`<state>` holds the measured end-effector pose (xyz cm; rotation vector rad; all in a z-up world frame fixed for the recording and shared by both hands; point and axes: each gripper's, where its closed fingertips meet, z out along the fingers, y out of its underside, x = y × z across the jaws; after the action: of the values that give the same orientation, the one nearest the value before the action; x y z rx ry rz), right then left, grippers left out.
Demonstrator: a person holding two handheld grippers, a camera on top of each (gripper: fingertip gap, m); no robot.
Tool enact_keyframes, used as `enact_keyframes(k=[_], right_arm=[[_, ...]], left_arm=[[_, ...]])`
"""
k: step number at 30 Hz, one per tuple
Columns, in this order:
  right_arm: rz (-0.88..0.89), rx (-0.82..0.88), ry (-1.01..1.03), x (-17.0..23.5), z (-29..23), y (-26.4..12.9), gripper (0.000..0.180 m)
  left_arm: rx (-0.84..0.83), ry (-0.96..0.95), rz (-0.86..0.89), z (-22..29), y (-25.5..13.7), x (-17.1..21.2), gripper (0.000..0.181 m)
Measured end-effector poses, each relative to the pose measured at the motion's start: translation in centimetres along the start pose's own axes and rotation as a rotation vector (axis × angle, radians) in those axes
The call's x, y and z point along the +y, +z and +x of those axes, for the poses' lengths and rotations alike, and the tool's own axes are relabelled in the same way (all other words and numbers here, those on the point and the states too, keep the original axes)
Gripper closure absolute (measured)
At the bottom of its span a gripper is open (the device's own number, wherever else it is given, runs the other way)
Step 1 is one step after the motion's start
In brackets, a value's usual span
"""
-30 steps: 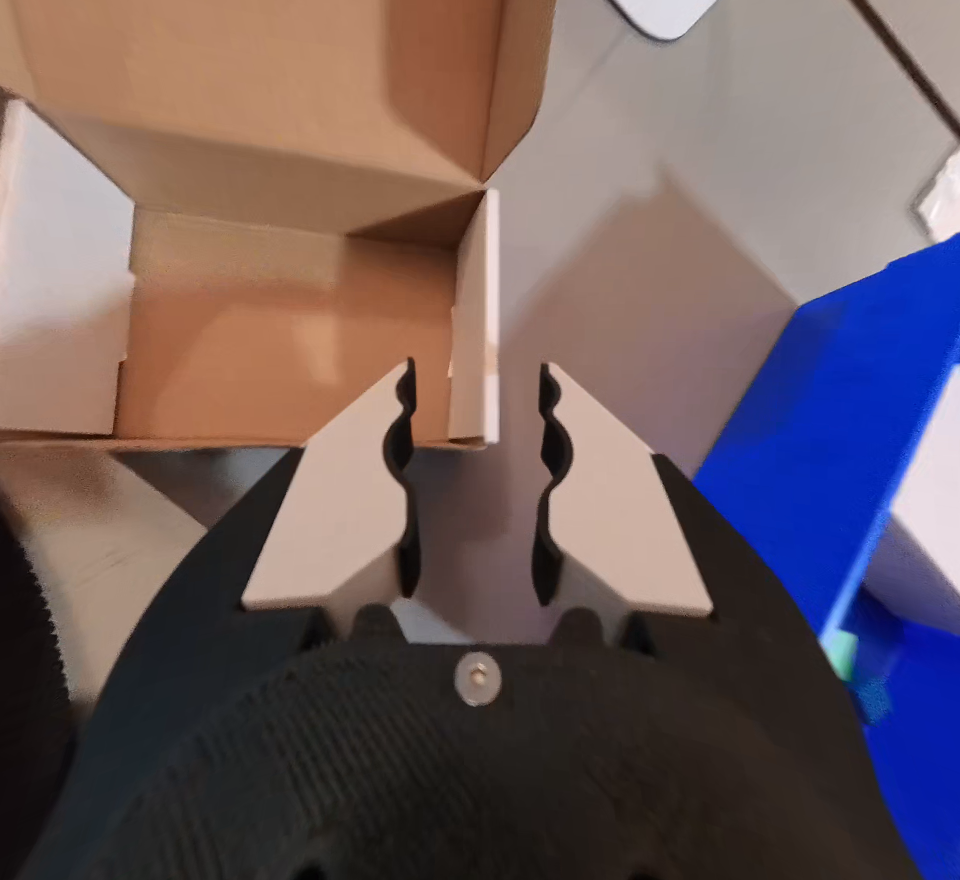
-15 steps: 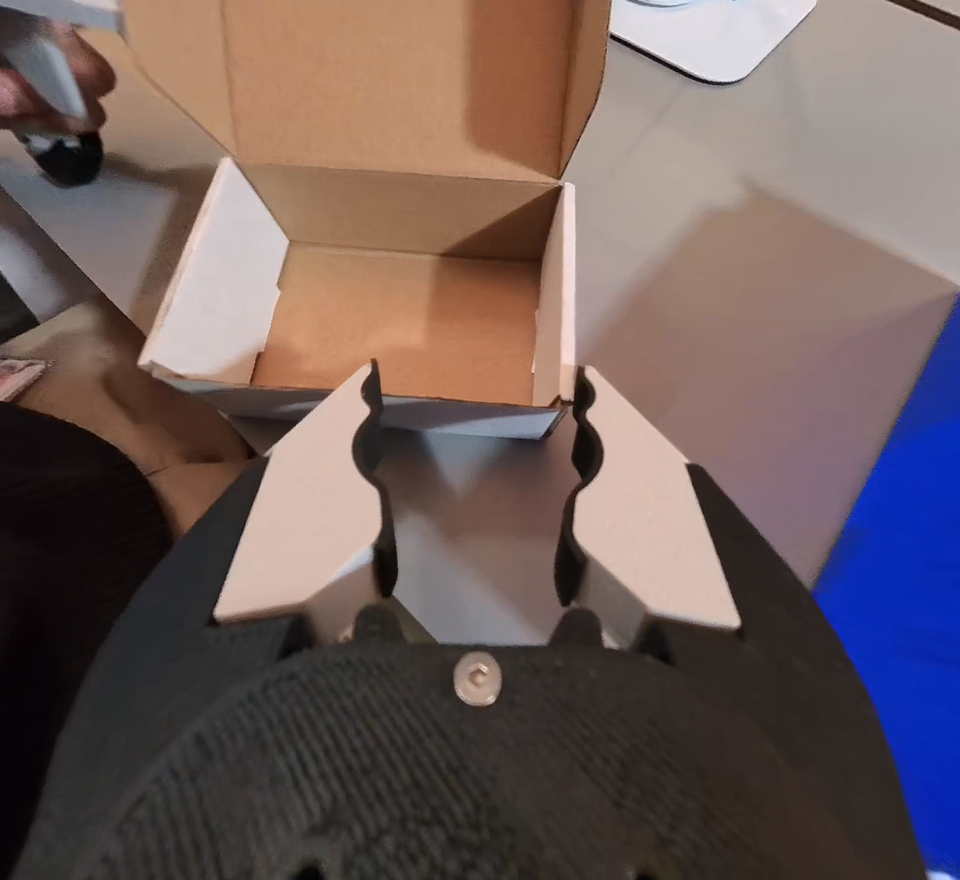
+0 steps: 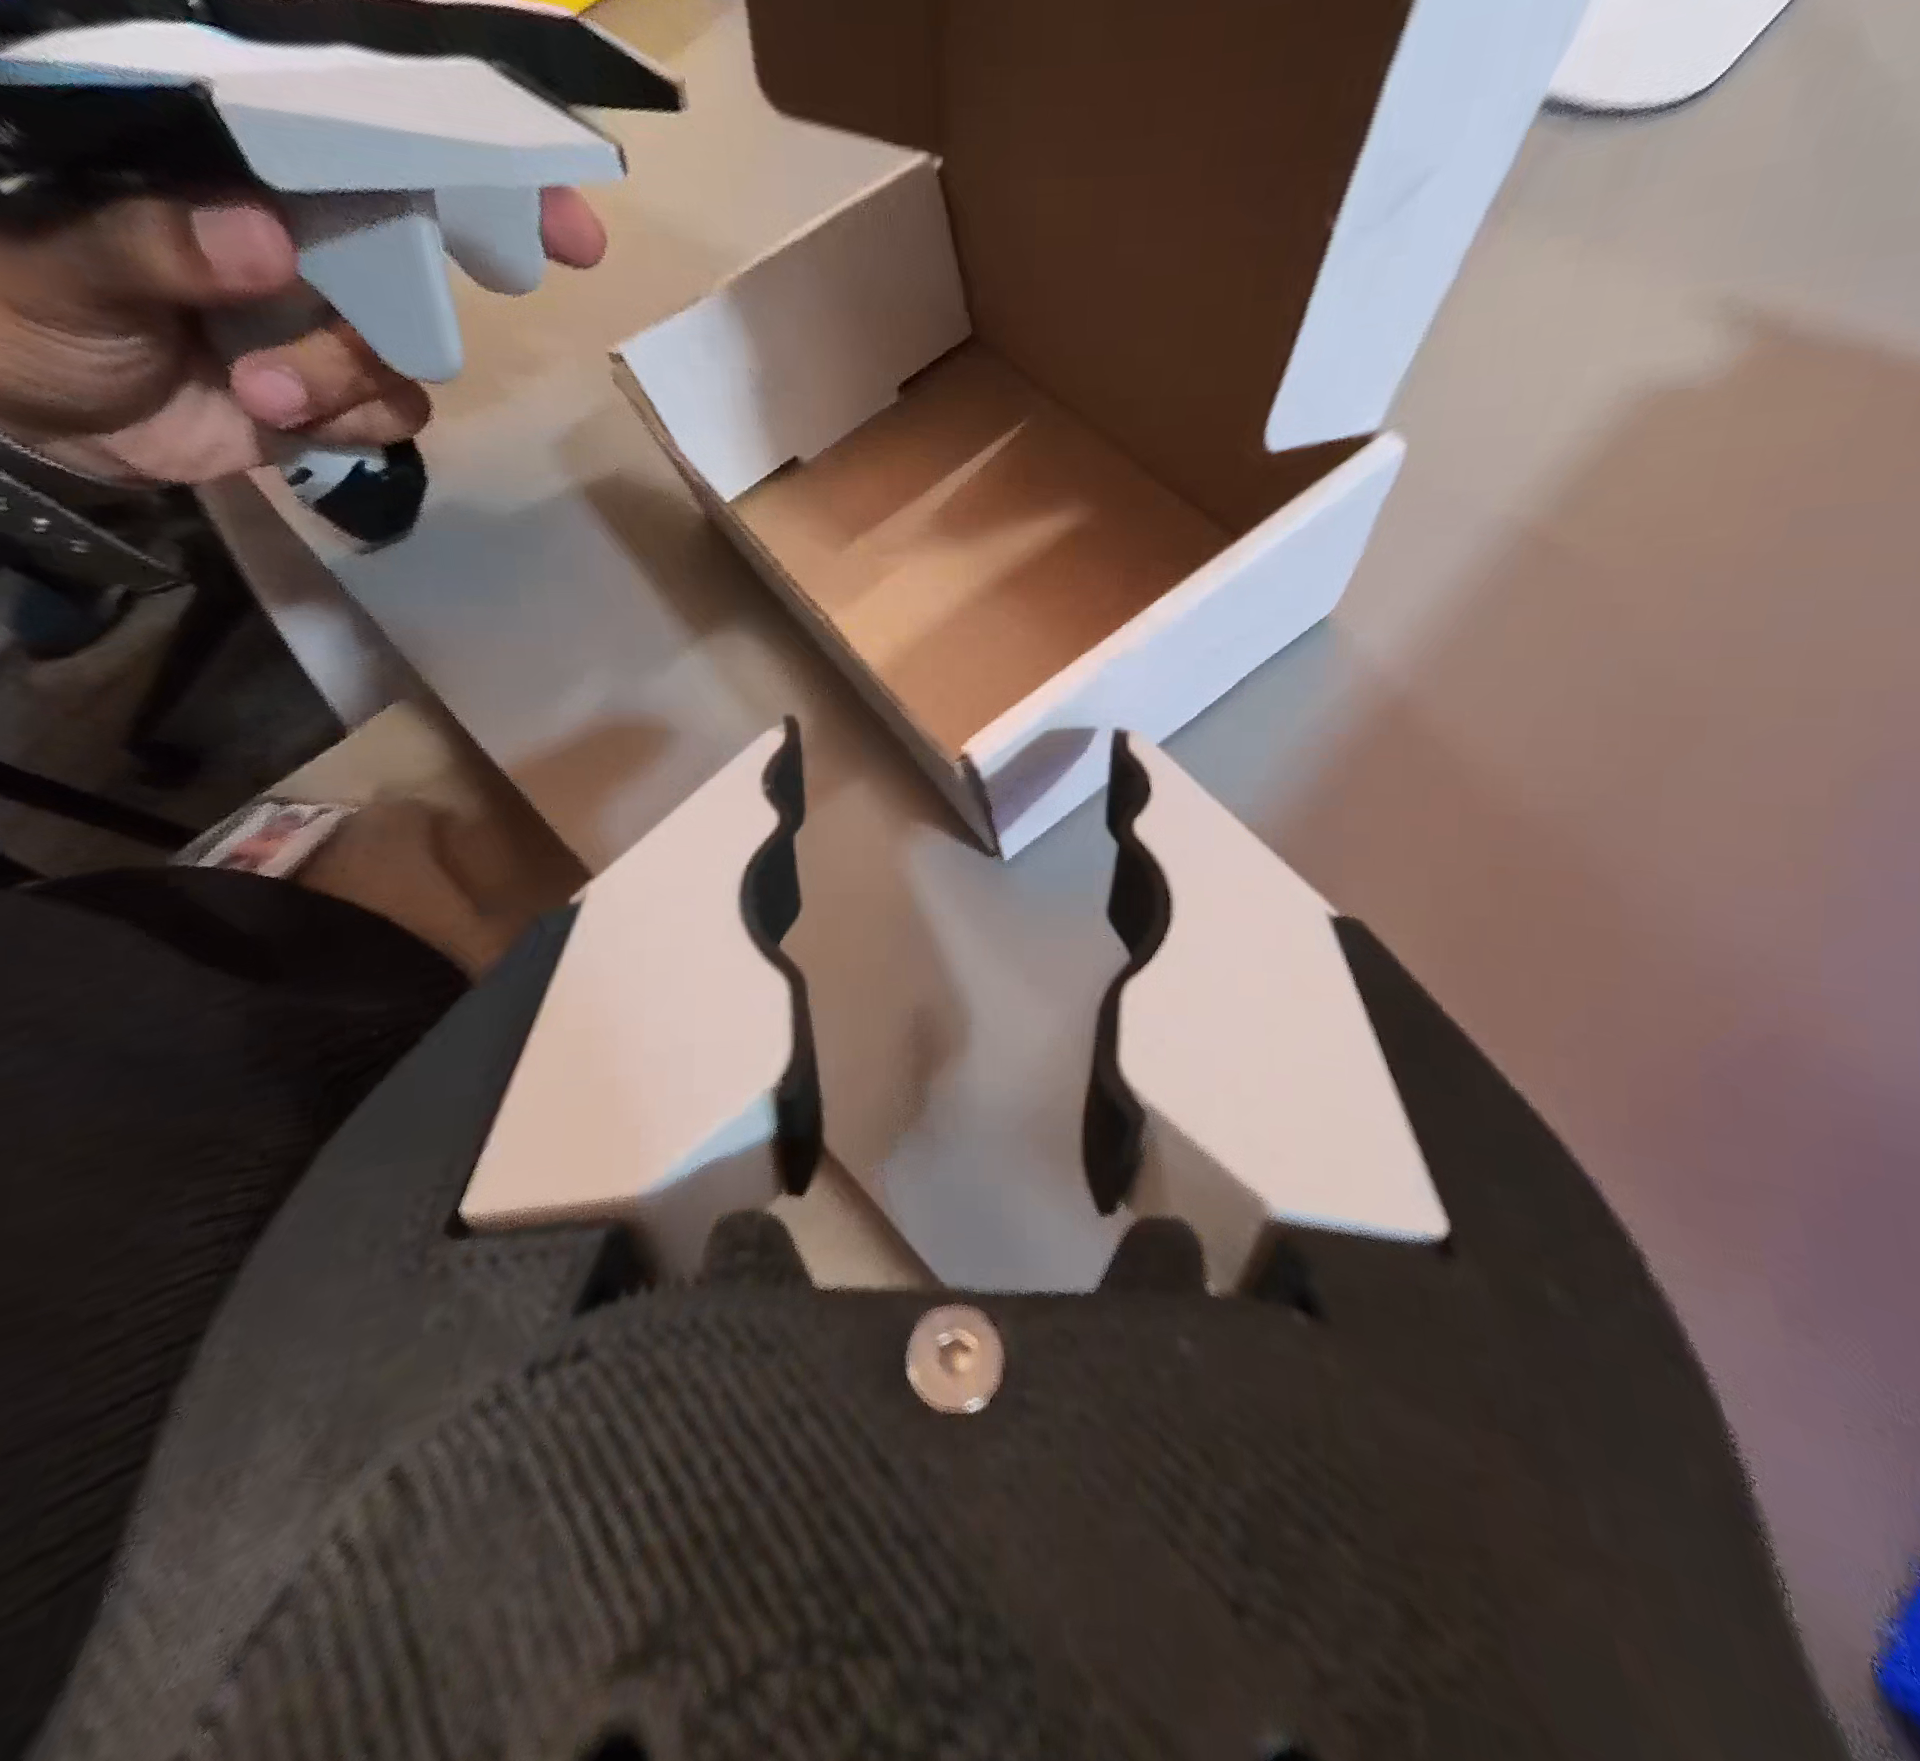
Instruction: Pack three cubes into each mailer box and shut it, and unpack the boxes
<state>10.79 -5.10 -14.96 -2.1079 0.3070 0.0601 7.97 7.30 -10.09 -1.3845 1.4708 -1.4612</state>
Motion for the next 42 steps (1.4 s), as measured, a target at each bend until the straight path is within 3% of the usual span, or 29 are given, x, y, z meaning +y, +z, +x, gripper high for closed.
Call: enact_keyframes(k=[8,12,15,20,26,31,42], right_arm=[[0.226,0.145,-0.037,-4.9,3.6,-1.5,0.118],[0.27,0.131,-0.047,-6.5,3.7,-0.6,0.117],[0.281,0.084,-0.054,-7.0,2.5,0.3,0.117],[0.259,0.08,-0.099,-6.3,1.2,0.6,0.117],[0.278,0.091,-0.103,-6.4,1.1,0.1,0.119],[0.285,0.087,-0.076,-6.4,1.5,0.2,0.116],[0.275,0.075,-0.081,-6.2,0.9,0.5,0.116]], left_arm=[[-0.074,0.123,0.064,-1.5,0.0,-1.7,0.128],[-0.023,0.067,0.01,-1.9,0.9,-1.7,0.106],[0.1,0.061,0.042,0.6,0.4,-1.8,0.108],[0.165,0.151,0.024,3.0,0.0,-0.6,0.107],[0.046,0.111,0.168,0.2,-1.0,-3.5,0.106],[0.126,-0.046,-0.03,-0.1,1.2,-1.2,0.089],[0.132,0.05,-0.008,1.2,1.3,-0.9,0.093]])
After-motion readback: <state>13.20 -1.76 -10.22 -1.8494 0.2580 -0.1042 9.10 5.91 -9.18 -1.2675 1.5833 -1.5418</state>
